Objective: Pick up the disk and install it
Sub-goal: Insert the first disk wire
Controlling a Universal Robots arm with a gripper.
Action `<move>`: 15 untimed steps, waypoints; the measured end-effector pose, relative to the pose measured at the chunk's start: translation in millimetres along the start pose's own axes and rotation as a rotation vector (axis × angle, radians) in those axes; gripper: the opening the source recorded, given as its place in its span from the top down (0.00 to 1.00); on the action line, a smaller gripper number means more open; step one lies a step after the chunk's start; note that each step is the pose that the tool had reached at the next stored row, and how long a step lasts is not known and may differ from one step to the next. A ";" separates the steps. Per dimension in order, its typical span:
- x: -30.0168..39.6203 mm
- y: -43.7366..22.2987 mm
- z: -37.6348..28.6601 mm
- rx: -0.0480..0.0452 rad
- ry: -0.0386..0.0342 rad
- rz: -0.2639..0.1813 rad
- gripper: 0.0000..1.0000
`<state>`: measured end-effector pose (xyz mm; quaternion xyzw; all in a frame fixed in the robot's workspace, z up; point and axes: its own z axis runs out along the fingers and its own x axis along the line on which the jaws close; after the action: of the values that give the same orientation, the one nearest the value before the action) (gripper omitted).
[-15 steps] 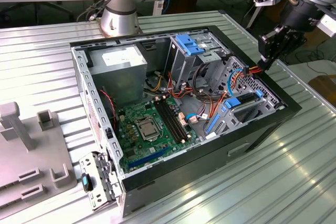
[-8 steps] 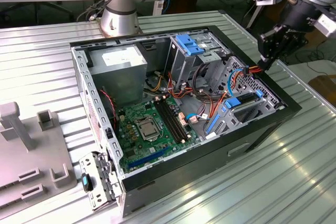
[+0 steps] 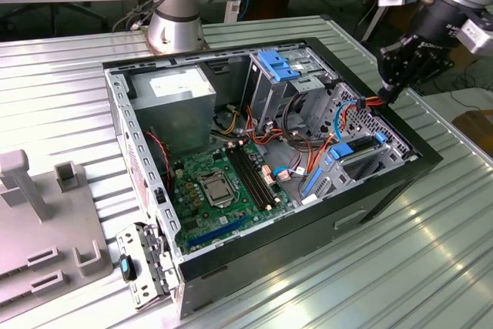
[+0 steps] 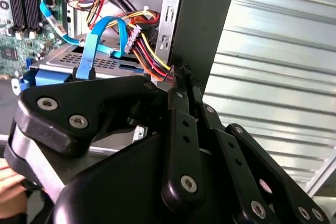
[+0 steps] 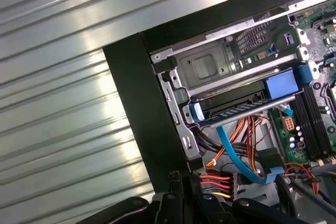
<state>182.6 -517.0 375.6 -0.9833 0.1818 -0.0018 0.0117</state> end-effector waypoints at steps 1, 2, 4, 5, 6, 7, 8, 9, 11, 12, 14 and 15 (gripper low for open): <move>0.0 0.0 0.1 0.0000 0.0004 0.015 0.84; 0.0 0.0 0.2 0.0001 0.0011 0.046 0.84; 0.0 0.0 0.2 0.0000 0.0024 0.099 0.84; 0.0 0.0 0.3 0.0001 0.0027 0.112 0.84; 0.0 0.0 0.3 0.0001 0.0030 0.126 0.84; 0.0 0.0 0.3 0.0001 0.0034 0.143 0.84; -1.7 0.6 0.3 0.0001 0.0036 0.149 0.84; -7.2 2.8 0.2 0.0001 0.0036 0.149 0.84; -13.1 5.1 0.3 0.0002 0.0037 0.159 0.84; -13.0 5.1 0.3 0.0002 0.0043 0.183 0.84; -13.1 5.1 0.4 0.0002 0.0056 0.236 0.84; -13.1 5.1 0.5 0.0002 0.0061 0.259 0.84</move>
<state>168.6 -517.0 374.9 -0.9515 0.3075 -0.0033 0.0114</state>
